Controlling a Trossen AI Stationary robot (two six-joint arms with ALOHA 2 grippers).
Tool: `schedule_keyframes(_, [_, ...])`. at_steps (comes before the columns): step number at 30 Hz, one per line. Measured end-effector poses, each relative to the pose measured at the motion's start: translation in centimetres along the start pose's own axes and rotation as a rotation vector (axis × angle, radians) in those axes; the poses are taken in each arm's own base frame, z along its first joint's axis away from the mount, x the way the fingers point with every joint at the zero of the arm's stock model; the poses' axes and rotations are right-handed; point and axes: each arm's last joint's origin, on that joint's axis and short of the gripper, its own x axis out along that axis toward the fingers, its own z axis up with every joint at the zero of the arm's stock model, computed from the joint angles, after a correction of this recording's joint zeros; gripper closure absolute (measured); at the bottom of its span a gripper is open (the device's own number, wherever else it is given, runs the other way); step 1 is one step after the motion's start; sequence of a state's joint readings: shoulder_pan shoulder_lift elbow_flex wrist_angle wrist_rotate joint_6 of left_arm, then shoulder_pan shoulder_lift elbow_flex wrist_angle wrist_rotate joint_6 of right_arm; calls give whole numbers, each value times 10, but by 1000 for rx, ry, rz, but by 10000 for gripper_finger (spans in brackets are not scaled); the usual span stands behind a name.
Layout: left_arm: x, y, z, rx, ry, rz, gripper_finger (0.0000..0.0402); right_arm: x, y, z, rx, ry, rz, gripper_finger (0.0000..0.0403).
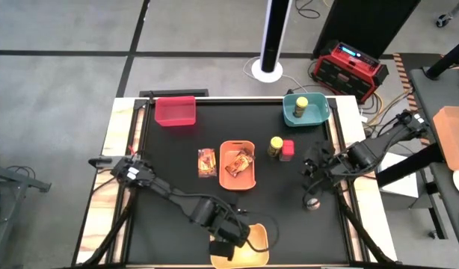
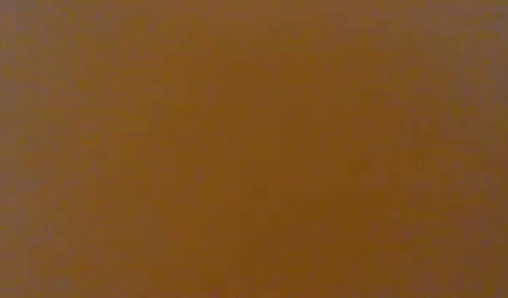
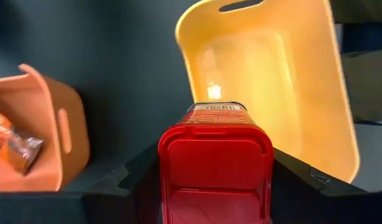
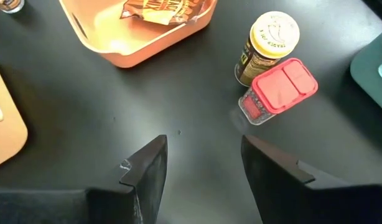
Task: Sort spices by type
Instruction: Put the bottom red seasoning can into the yellow bin
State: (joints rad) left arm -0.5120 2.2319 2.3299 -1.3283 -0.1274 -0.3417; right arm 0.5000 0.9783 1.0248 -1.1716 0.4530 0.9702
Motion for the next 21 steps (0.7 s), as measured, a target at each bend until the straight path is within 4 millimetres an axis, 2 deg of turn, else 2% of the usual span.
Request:
schedule_keyframes(5, [8, -4, 5, 18, -29, -32, 201, 0, 0, 0, -1, 0, 0, 211])
schedule_keyframes(10, [9, -6, 6, -93, -30, -54, 200, 0, 0, 0, 0, -1, 1, 208])
schedule_keyframes(21, [31, -17, 2, -225, 36, -55, 200, 0, 0, 0, 7, -1, 1, 211])
